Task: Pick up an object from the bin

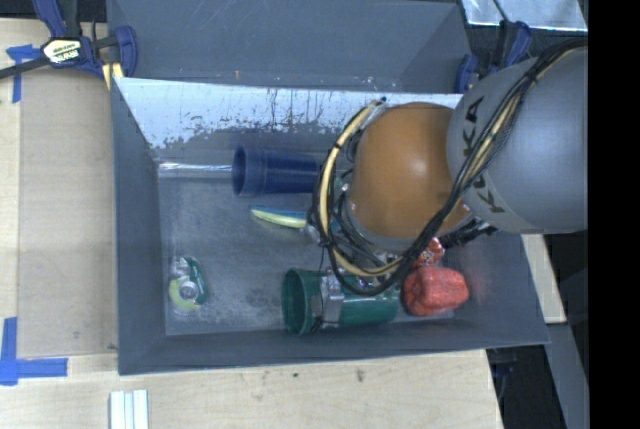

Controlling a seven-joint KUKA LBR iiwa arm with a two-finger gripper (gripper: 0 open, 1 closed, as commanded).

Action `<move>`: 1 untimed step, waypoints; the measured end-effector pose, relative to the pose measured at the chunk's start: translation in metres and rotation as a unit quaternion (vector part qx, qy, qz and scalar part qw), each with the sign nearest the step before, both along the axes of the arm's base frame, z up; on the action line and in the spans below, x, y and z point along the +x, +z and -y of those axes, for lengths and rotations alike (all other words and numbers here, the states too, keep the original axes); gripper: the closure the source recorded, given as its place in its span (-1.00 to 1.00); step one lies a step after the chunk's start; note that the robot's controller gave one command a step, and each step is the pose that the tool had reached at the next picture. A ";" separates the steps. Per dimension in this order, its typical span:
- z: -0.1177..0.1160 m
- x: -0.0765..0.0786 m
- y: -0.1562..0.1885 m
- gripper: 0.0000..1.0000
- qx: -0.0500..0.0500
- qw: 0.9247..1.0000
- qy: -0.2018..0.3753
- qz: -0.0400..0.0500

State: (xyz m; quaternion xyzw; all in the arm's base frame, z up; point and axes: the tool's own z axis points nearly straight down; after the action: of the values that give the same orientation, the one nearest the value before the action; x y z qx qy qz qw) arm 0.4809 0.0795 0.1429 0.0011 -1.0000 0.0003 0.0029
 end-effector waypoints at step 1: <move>0.000 0.000 0.002 -1.00 0.000 1.000 0.000 0.001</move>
Offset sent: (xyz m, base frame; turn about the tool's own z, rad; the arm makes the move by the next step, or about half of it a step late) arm 0.0105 -0.0267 -0.0729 -0.1650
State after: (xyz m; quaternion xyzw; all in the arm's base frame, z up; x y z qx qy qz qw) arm 0.4811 0.0794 0.1448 0.0008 -1.0000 0.0001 0.0017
